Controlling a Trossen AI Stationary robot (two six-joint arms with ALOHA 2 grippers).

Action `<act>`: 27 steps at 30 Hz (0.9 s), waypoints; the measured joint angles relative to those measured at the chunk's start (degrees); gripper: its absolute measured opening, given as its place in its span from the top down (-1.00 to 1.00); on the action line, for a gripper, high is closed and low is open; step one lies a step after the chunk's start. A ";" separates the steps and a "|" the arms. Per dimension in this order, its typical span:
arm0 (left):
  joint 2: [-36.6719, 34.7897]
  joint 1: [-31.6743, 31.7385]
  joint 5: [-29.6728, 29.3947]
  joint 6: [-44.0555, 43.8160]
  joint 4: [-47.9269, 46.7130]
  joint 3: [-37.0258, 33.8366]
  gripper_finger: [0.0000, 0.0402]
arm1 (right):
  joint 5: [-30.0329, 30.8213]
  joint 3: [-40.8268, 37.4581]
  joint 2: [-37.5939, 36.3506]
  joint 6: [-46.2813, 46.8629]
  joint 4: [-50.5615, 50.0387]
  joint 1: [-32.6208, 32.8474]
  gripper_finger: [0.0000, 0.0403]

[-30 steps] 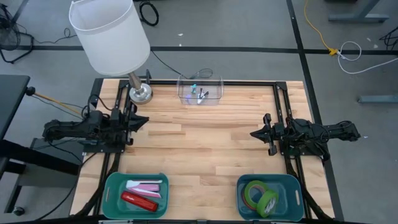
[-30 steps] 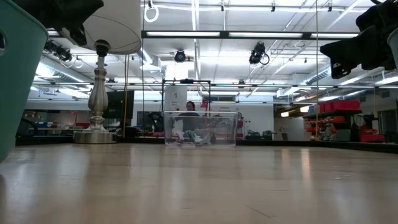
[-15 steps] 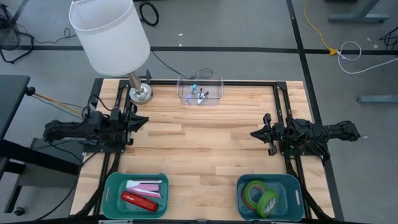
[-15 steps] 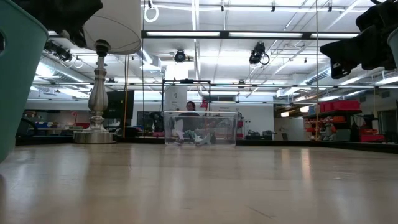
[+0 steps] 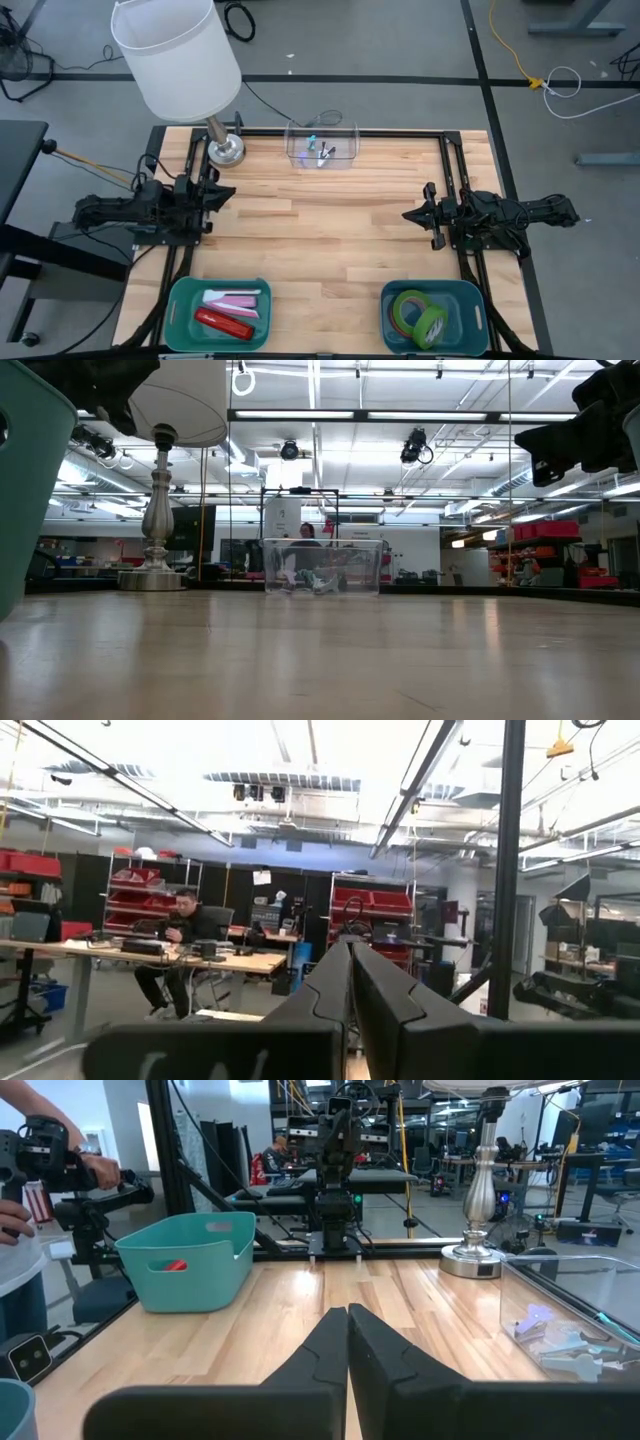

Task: Pick and place Stapler, Stapler remover, tape
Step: Return to Home Position

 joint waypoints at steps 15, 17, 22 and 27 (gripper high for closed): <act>0.03 0.04 0.03 -1.73 6.04 -3.54 0.91 | 0.00 0.00 0.00 -0.14 -0.02 -0.01 0.93; 0.03 0.04 0.02 -1.73 5.46 -3.56 0.91 | 0.00 0.00 0.00 -0.13 -0.02 -0.02 0.93; -0.32 0.04 0.04 -2.49 -0.71 -3.56 0.91 | 0.00 0.00 0.00 -0.11 -0.02 -0.02 0.93; -1.46 0.08 0.04 -4.33 -10.14 -3.58 0.91 | 0.00 0.00 0.00 0.04 -0.02 0.00 0.93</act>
